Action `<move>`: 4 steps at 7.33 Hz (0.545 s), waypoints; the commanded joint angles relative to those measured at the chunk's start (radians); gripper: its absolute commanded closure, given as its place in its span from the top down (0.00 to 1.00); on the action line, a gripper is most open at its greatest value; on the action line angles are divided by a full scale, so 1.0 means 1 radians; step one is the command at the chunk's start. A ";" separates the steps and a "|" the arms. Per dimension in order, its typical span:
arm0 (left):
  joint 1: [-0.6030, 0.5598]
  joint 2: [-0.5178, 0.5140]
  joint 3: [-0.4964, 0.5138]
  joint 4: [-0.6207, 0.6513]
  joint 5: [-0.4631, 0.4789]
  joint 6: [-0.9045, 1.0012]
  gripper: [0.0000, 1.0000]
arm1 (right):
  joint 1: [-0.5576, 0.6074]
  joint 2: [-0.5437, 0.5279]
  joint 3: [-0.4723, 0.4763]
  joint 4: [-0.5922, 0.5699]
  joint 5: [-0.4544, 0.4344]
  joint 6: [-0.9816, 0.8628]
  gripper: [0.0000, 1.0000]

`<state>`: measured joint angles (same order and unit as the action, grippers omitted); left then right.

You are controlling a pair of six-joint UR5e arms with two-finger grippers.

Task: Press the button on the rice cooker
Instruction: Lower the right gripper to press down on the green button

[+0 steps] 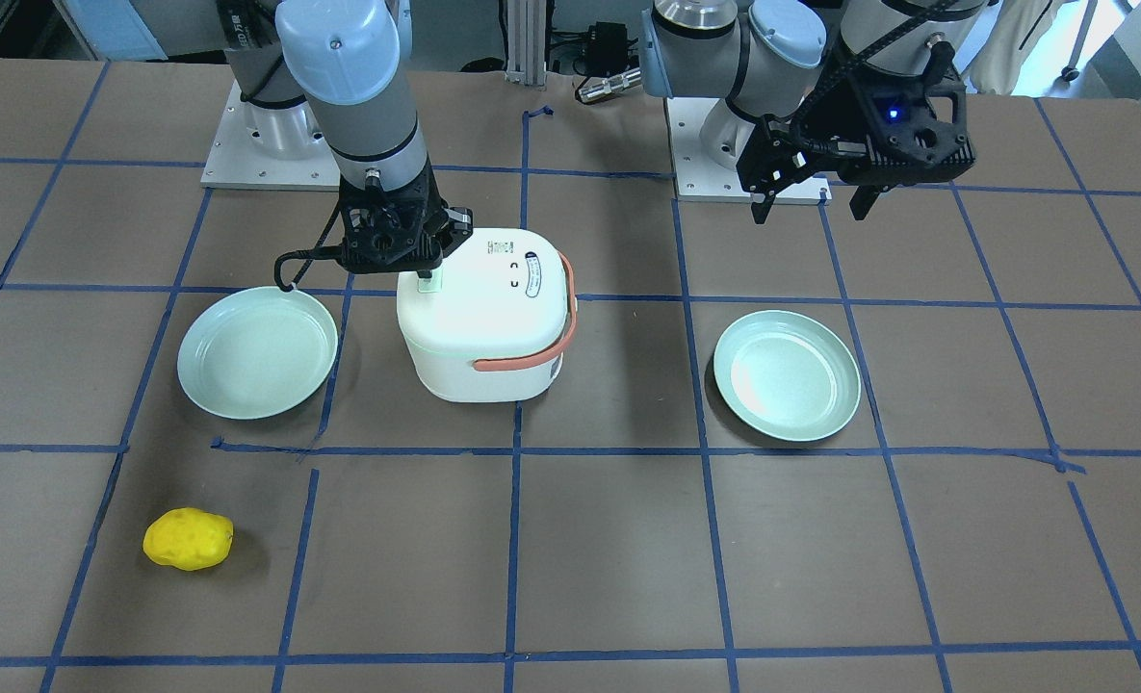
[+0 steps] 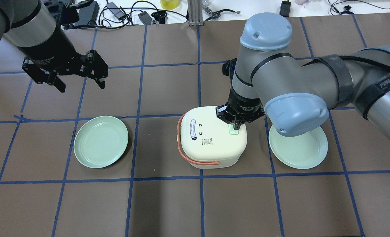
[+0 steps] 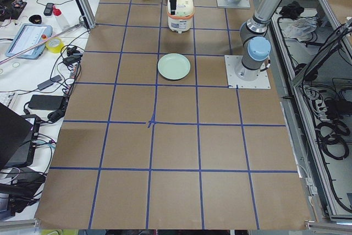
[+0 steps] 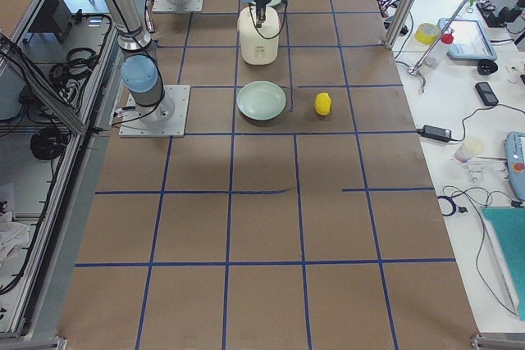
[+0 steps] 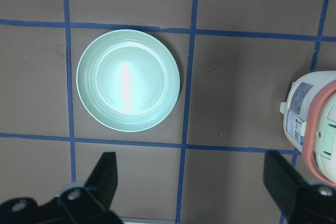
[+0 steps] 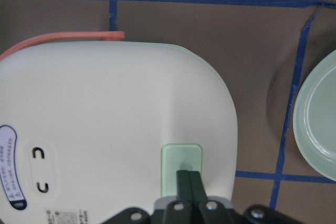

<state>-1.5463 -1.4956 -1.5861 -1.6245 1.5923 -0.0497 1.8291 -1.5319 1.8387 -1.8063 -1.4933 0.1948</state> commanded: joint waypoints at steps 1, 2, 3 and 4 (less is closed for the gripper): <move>0.000 0.000 0.000 0.000 0.000 0.001 1.00 | 0.004 0.006 0.004 -0.005 -0.010 0.000 0.14; 0.000 0.000 0.000 0.000 0.000 0.001 1.00 | 0.013 0.007 0.005 -0.005 -0.015 0.000 0.14; 0.000 0.000 0.000 0.000 0.000 0.001 1.00 | 0.019 0.012 0.005 -0.005 -0.015 -0.002 0.14; 0.000 0.000 0.000 0.000 0.000 0.001 1.00 | 0.022 0.021 0.005 -0.021 -0.016 -0.002 0.14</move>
<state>-1.5463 -1.4956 -1.5861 -1.6245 1.5923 -0.0491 1.8456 -1.5204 1.8433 -1.8151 -1.5073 0.1939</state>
